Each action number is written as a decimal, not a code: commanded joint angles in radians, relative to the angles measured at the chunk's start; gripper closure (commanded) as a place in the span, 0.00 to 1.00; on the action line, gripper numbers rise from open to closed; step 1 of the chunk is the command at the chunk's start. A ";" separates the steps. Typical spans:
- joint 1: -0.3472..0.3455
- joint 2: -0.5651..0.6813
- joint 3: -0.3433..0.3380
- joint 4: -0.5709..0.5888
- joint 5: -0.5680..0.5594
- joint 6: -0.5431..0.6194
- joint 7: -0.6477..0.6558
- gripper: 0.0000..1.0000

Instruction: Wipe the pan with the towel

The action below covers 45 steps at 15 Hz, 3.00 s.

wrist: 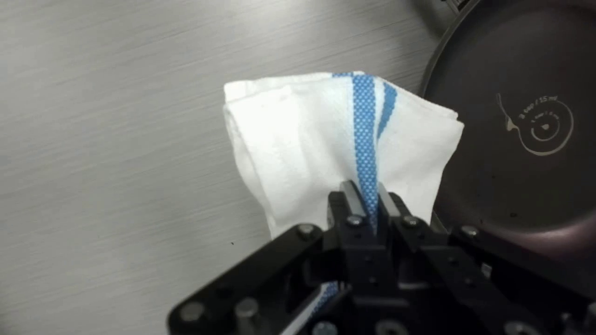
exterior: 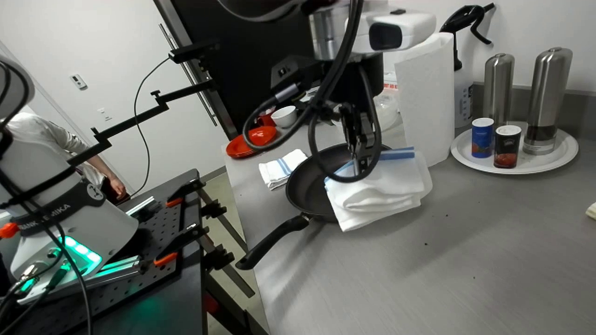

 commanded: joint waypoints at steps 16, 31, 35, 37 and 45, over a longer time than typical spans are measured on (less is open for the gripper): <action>-0.052 0.251 0.030 0.026 0.072 0.155 0.059 0.98; -0.074 0.324 0.048 0.056 0.109 0.264 0.107 0.98; -0.077 0.333 0.049 0.064 0.110 0.259 0.115 0.98; -0.078 0.336 0.052 0.068 0.112 0.256 0.119 0.66; -0.076 0.333 0.055 0.077 0.112 0.250 0.130 0.11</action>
